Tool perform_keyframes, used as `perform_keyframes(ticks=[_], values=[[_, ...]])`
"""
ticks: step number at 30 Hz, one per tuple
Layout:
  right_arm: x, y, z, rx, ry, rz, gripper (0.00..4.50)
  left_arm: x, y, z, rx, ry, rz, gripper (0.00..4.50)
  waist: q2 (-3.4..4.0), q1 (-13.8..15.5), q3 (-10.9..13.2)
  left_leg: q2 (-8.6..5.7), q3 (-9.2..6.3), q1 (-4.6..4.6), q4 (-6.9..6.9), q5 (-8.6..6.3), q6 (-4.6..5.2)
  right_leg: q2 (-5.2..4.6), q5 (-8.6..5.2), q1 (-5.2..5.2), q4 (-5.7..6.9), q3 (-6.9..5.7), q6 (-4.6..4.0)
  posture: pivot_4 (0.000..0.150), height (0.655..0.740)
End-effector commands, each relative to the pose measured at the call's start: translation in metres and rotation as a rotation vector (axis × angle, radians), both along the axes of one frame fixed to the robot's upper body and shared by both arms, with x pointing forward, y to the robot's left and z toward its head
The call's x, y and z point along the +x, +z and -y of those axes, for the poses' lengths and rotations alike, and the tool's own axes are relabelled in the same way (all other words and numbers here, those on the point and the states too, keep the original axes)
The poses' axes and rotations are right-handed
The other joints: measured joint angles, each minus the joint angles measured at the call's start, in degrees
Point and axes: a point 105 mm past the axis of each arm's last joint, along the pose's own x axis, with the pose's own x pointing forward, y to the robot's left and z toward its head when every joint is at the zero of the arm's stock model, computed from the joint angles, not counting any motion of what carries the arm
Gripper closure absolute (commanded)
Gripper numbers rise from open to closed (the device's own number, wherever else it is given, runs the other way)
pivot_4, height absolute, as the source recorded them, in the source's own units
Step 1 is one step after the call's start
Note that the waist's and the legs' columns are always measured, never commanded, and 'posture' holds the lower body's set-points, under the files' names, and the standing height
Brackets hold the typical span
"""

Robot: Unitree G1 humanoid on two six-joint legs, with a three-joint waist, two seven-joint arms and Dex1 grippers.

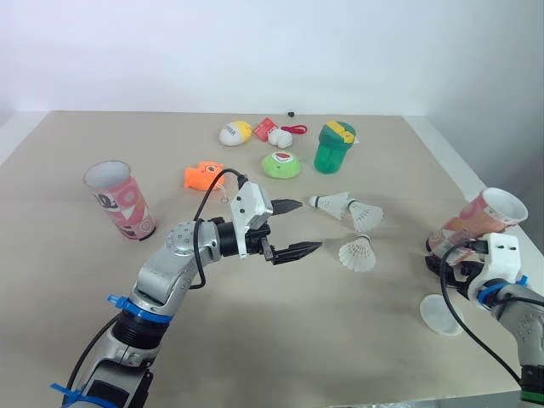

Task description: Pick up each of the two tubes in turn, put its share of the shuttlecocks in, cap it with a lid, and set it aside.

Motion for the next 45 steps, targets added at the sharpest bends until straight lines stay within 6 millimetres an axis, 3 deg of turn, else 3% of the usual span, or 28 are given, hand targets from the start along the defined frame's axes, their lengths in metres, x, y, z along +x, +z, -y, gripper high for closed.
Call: perform_keyframes(ticks=[1,6,11,13,16,26,28,31,35,41,45], values=[[-0.029,-0.048,-0.009,0.085,0.002,-0.187,0.27,-0.004,0.01,0.0,-0.018,-0.014,0.038,0.0,0.01,0.1,0.0,0.0,-0.01,0.0,-0.01,0.0,0.0,0.0,-0.01,0.01,0.0,-0.02,0.0,0.15,0.74],[-0.026,-0.011,-0.008,0.043,0.04,0.007,0.27,-0.002,0.007,-0.002,-0.012,-0.003,0.036,0.0,0.14,0.4,0.0,0.0,-0.03,-0.02,-0.05,-0.02,0.0,-0.01,-0.06,-0.02,0.0,-0.04,-0.01,0.15,0.74],[-0.039,0.032,-0.008,-0.012,0.12,0.196,0.27,0.003,0.005,-0.009,-0.013,0.023,0.036,0.0,1.19,0.4,0.3,-0.1,0.06,-0.1,-0.05,-0.04,-0.01,-0.06,-0.1,-0.11,0.0,0.11,0.08,0.15,0.74],[-0.039,0.064,-0.016,0.018,0.154,0.381,0.27,0.006,0.003,-0.013,-0.019,0.044,0.03,0.0,1.42,0.3,0.3,-0.11,0.15,-0.11,-0.05,-0.05,0.0,-0.05,-0.07,-0.17,0.0,0.21,0.12,0.15,0.74],[-0.04,0.1,-0.055,0.015,0.336,0.559,0.27,0.012,-0.001,-0.023,-0.031,0.096,0.023,0.0,2.01,-0.4,0.4,-0.11,0.26,-0.1,-0.04,-0.04,0.0,-0.05,-0.01,-0.23,0.01,0.34,0.18,0.15,0.74],[-0.032,0.148,-0.186,-0.013,0.928,0.663,0.27,0.023,-0.012,-0.075,-0.073,0.394,0.036,0.0,2.04,-0.5,0.7,-0.1,0.32,-0.19,-0.01,-0.02,-0.02,-0.03,0.06,-0.35,0.02,0.42,0.2,0.15,0.74],[-0.034,0.15,-0.216,0.001,1.081,0.659,0.27,0.022,-0.014,-0.09,-0.081,0.488,0.052,0.0,1.99,-0.5,0.7,-0.1,0.32,-0.23,-0.01,-0.03,-0.02,-0.04,0.06,-0.38,0.01,0.42,0.21,0.15,0.74],[-0.034,0.144,-0.243,0.04,1.229,0.632,0.27,0.015,-0.018,-0.108,-0.086,0.611,0.066,0.0,1.86,-0.5,0.8,-0.06,0.31,-0.29,-0.05,-0.04,-0.02,-0.04,0.01,-0.45,0.01,0.41,0.18,0.15,0.74],[-0.024,0.13,-0.262,0.033,1.351,0.609,0.27,0.0,-0.03,-0.134,-0.088,0.795,0.076,0.0,1.72,-0.2,0.9,-0.09,0.24,-0.37,-0.06,-0.07,-0.06,-0.14,-0.05,-0.47,0.0,0.32,0.17,0.15,0.74],[-0.015,0.126,-0.293,0.051,1.486,0.644,0.27,-0.031,-0.054,-0.169,-0.115,1.094,0.043,0.0,1.52,-0.3,1.0,-0.16,0.36,-0.34,-0.01,-0.06,-0.06,-0.34,-0.01,-0.47,0.0,0.33,0.25,0.15,0.74],[-0.005,0.122,-0.313,0.069,1.546,0.647,0.27,-0.04,-0.068,-0.204,-0.147,1.359,0.009,0.0,1.49,-0.3,1.1,-0.11,0.35,-0.31,-0.01,-0.05,-0.05,-0.27,0.05,-0.47,0.0,0.29,0.18,0.15,0.74]])
